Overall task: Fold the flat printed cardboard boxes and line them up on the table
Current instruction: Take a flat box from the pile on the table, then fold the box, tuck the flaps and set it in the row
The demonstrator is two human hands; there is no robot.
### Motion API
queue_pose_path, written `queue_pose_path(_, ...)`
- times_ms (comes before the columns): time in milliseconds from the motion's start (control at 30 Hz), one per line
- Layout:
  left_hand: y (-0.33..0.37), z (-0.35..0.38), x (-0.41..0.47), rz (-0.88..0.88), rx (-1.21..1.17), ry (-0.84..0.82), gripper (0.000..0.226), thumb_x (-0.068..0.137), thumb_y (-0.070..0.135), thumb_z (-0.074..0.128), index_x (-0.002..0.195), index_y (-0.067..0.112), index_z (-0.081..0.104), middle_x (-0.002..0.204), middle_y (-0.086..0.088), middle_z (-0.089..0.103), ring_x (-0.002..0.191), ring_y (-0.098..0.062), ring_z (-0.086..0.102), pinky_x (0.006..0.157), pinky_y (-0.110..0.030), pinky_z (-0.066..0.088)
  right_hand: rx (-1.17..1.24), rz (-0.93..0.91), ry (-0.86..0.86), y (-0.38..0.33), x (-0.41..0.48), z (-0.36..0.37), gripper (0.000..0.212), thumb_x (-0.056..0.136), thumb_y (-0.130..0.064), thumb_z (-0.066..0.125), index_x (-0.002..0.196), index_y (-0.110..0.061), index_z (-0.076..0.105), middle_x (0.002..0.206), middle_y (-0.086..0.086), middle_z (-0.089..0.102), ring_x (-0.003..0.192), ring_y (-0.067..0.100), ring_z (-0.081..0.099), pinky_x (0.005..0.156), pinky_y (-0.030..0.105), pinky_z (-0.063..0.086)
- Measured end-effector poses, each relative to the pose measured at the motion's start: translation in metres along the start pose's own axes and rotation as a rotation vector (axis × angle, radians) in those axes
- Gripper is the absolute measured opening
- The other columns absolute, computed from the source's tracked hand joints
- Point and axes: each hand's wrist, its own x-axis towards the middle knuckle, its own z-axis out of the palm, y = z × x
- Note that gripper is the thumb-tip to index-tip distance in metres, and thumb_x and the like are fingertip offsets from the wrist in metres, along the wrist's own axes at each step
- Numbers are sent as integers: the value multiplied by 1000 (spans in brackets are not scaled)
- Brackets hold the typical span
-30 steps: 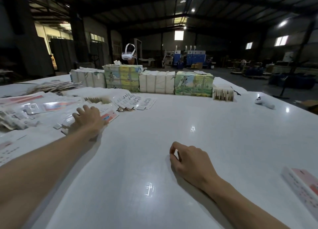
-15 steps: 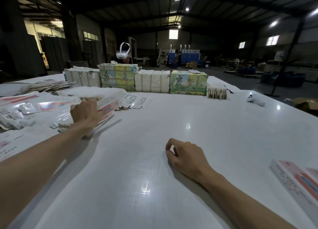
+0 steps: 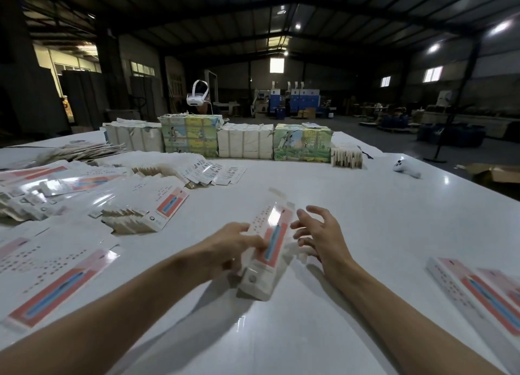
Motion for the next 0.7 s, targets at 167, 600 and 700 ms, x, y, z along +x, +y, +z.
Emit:
queue_pose_path(167,6,24,-3,-38,-94,-190,40,91,12,72,129,10,58,111,-18,77,101,-34,77,90,-48,63,-43,7,-21,6,2,-1,38,100,-23,70,131,-26,49,94,8,80,94,31,77,87,48,64)
queue_pose_path(600,-11,38,21,70,-186,-97,49,101,63,53,102,17,71,84,-7,78,69,-19,76,61,-26,59,-591,-403,-11,-3,-7,2,33,107,-34,55,140,-34,55,127,-2,48,117,8,57,89,28,59)
queue_pose_path(700,-10,38,19,104,-242,-91,56,103,65,44,103,16,71,85,-9,77,68,-20,76,61,-26,60,-749,-448,-36,-5,-6,4,35,108,-39,51,138,-28,65,135,-8,44,127,3,42,98,26,48)
